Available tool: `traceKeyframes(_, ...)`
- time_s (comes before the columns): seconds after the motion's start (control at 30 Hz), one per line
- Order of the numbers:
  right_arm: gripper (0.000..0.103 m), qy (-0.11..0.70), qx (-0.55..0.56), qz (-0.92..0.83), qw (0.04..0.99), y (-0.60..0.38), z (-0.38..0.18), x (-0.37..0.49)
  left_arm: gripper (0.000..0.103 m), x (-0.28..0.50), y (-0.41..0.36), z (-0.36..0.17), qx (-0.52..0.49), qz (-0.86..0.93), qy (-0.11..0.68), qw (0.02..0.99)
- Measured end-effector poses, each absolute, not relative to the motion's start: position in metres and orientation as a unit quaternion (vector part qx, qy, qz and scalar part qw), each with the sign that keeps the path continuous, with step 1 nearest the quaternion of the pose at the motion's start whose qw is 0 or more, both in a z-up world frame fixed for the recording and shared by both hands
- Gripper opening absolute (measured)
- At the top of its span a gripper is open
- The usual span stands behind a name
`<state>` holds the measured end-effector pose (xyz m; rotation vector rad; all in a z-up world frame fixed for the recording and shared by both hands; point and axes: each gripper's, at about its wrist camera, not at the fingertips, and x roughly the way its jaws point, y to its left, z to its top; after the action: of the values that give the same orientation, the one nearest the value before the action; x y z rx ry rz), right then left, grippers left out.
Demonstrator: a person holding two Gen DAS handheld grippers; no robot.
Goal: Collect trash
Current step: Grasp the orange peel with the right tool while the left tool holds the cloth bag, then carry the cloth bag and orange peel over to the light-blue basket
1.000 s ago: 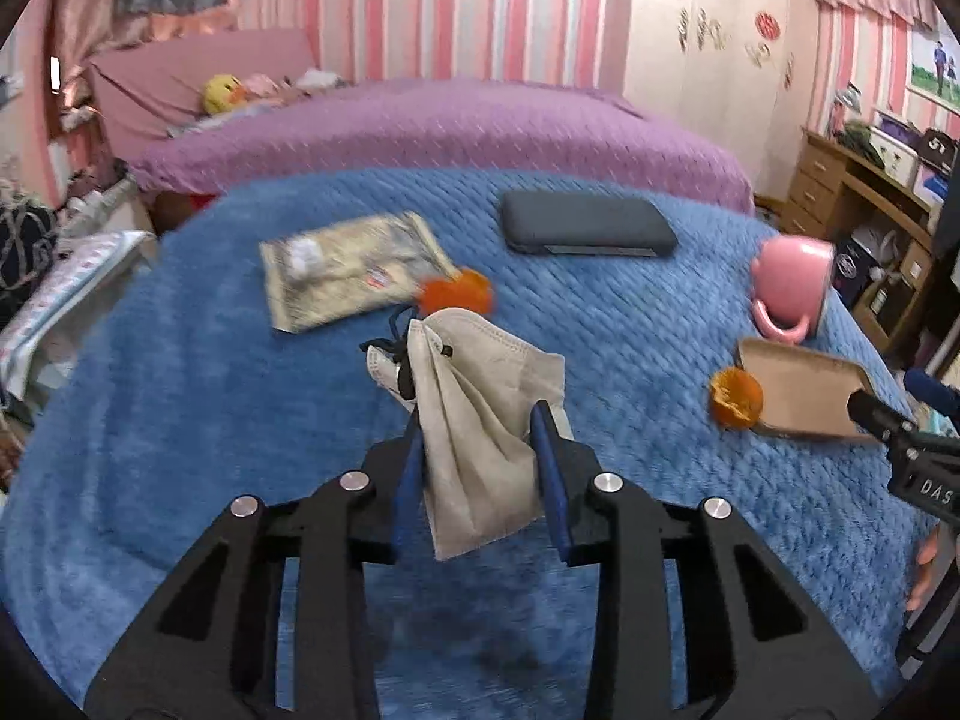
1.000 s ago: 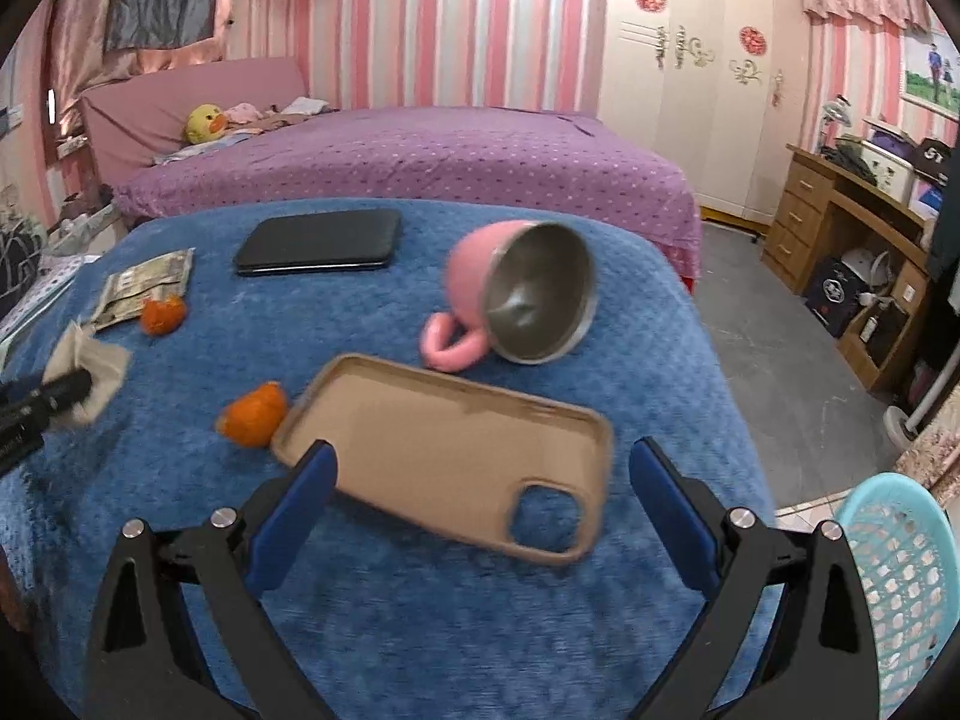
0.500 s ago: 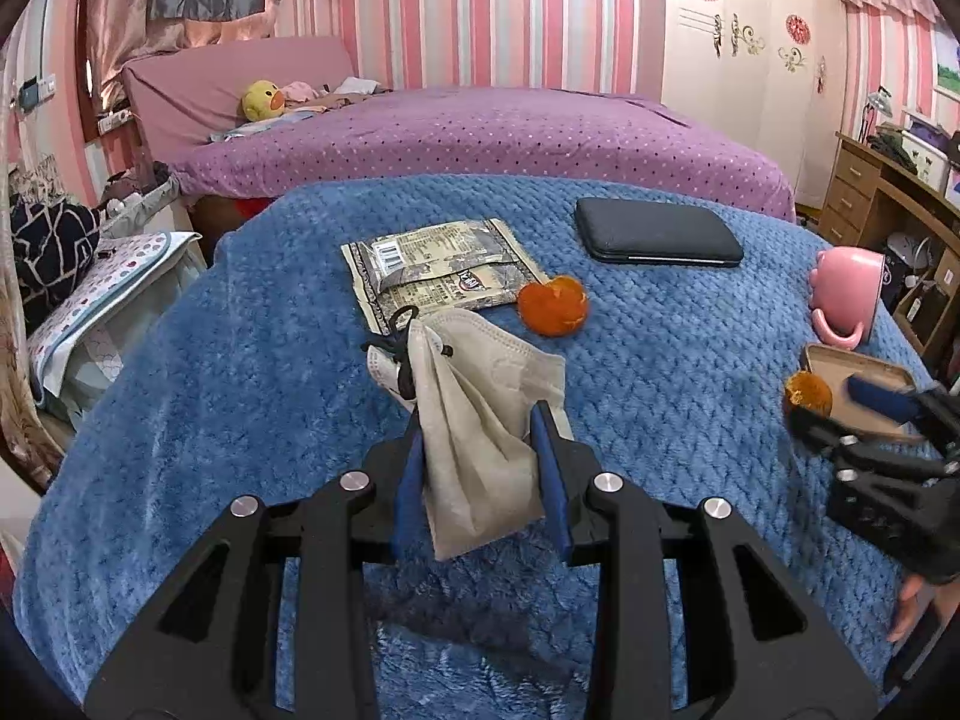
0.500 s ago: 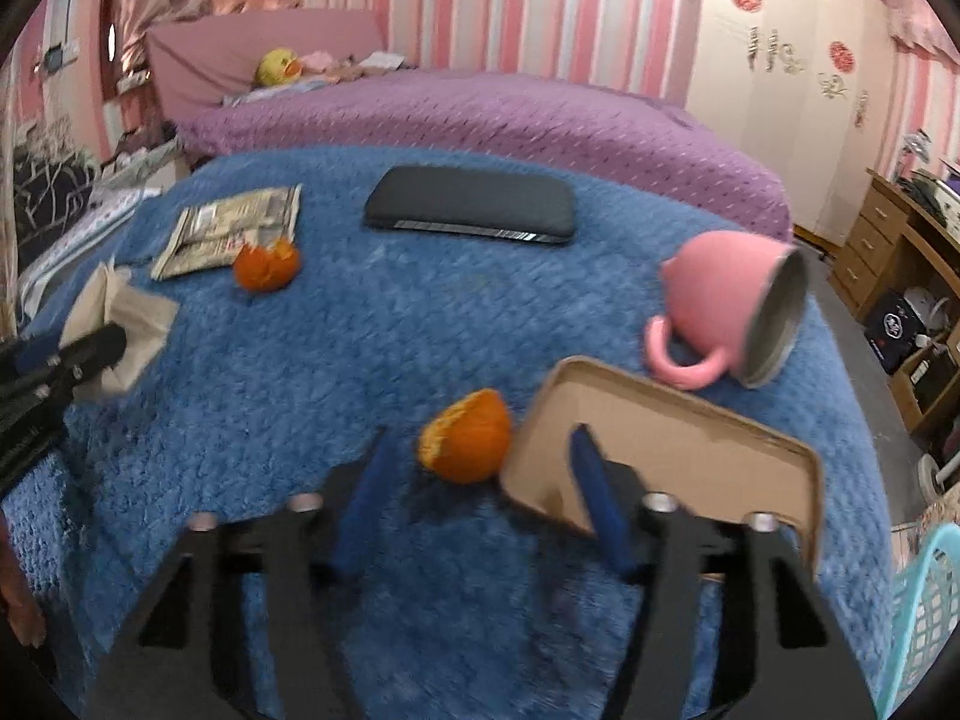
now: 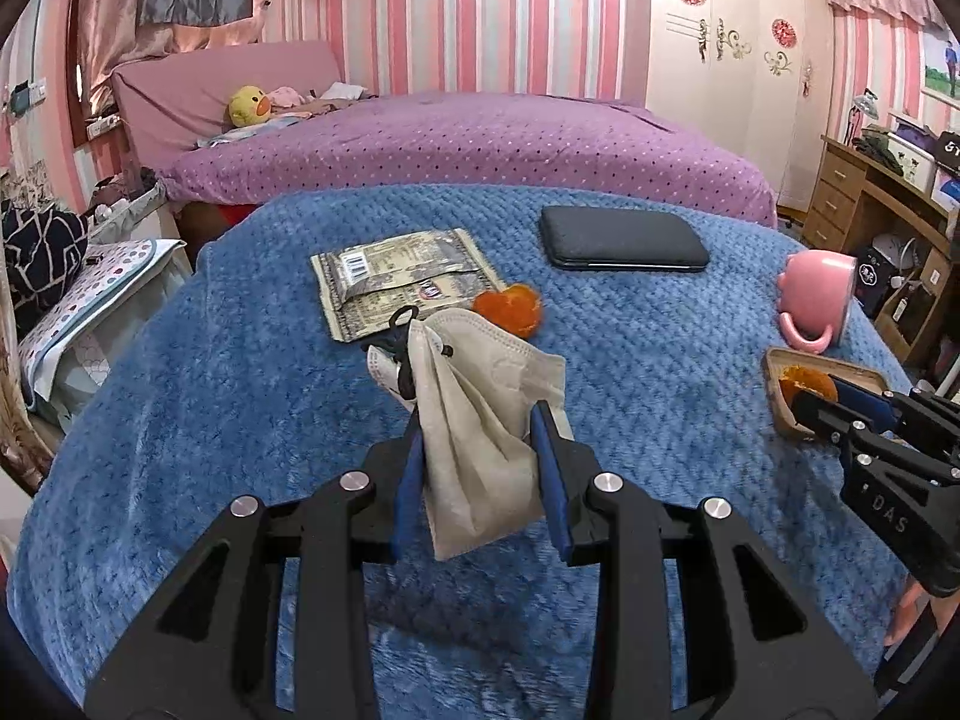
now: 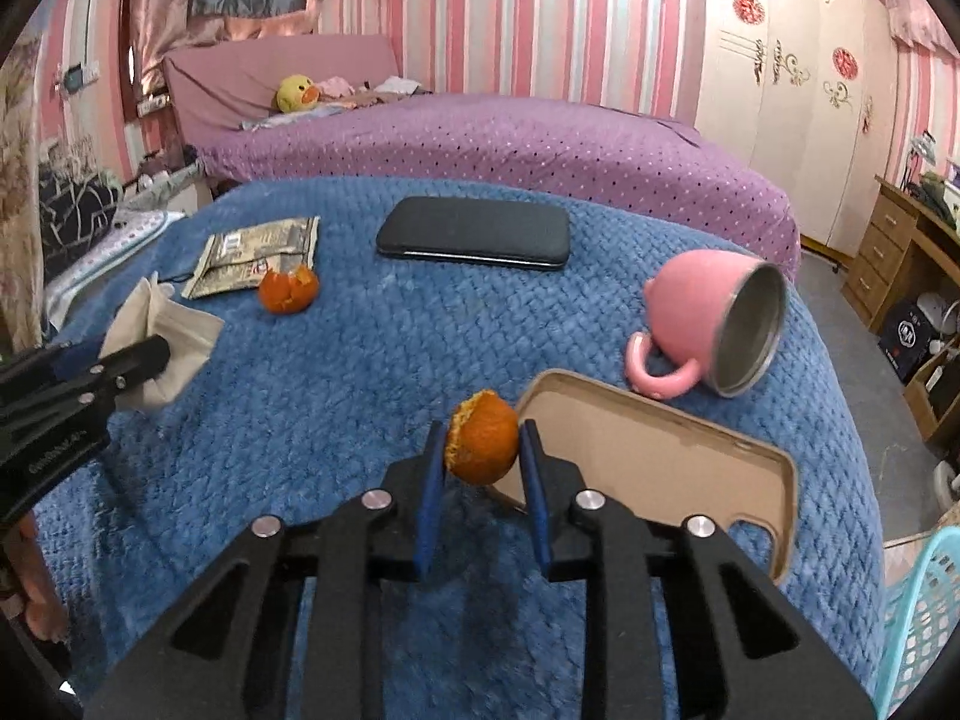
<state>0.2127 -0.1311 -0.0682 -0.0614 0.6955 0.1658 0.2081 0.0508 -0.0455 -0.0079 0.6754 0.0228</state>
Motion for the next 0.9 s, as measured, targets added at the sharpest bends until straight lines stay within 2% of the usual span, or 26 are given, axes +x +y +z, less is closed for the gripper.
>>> traceKeyframes(0.9,0.025,0.323,-0.022,-0.003,0.946,-0.286,-0.049,0.151,0.033,0.174,-0.08,-0.04,0.019,-0.061,0.323,0.944)
